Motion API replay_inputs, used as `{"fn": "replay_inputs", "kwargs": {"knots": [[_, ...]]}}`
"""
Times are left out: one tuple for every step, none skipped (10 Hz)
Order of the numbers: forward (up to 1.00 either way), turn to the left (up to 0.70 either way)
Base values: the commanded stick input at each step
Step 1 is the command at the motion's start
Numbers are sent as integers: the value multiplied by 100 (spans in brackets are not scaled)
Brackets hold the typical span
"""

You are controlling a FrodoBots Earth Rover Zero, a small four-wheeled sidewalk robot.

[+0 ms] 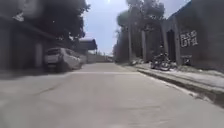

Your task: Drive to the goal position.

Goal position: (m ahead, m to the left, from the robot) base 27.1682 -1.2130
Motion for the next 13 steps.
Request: {"fn": "replay_inputs", "kwargs": {"knots": [[70,0],[70,0],[70,0],[70,0],[70,0],[70,0],[70,0],[70,0],[70,0],[70,0],[70,0],[70,0],[70,0]]}}
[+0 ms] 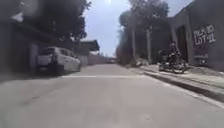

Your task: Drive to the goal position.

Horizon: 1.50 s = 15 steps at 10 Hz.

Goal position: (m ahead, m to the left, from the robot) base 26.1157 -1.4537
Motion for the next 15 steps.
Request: {"fn": "replay_inputs", "kwargs": {"knots": [[70,0],[70,0],[70,0],[70,0],[70,0],[70,0],[70,0],[70,0],[70,0],[70,0],[70,0],[70,0],[70,0],[70,0],[70,0]]}}
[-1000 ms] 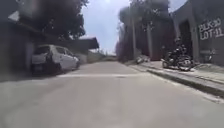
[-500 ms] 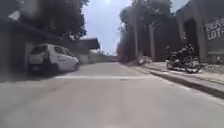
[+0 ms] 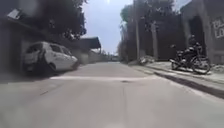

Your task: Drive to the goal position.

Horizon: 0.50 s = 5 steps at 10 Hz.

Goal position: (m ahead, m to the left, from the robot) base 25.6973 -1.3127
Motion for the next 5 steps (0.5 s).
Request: {"fn": "replay_inputs", "kwargs": {"knots": [[70,0],[70,0],[70,0],[70,0],[70,0]]}}
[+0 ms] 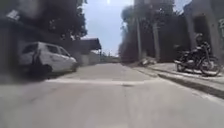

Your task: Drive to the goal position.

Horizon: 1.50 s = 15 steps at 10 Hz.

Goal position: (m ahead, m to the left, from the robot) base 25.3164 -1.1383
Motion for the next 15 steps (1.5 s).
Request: {"fn": "replay_inputs", "kwargs": {"knots": [[70,0],[70,0],[70,0],[70,0],[70,0],[70,0],[70,0],[70,0],[70,0],[70,0],[70,0],[70,0],[70,0],[70,0],[70,0]]}}
